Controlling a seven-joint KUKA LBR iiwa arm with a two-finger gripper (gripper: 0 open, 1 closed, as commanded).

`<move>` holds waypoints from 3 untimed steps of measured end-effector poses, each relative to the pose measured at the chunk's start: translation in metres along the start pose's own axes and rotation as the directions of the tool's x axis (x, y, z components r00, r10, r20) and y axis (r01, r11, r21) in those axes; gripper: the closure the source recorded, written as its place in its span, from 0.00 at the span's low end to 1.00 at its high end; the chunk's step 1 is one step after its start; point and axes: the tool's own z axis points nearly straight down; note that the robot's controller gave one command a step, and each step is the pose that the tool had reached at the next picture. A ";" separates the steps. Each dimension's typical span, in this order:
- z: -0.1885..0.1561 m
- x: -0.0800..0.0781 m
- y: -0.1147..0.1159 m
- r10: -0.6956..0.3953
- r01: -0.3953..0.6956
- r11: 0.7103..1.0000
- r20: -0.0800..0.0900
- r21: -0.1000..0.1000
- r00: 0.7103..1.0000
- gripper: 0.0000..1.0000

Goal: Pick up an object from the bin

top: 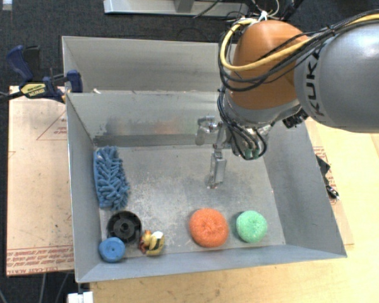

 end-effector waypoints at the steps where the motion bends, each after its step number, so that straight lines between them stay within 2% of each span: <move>1: -0.005 -0.001 0.000 0.001 -0.001 1.000 0.007 -0.001 1.000 0.00; 2: -0.003 -0.001 -0.001 0.001 -0.001 1.000 0.011 -0.001 1.000 0.00; 3: 0.036 0.002 -0.013 -0.014 0.014 1.000 0.004 0.001 1.000 0.00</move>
Offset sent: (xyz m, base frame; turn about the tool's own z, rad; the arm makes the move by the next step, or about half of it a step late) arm -0.0336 -0.0646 -0.0982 0.0047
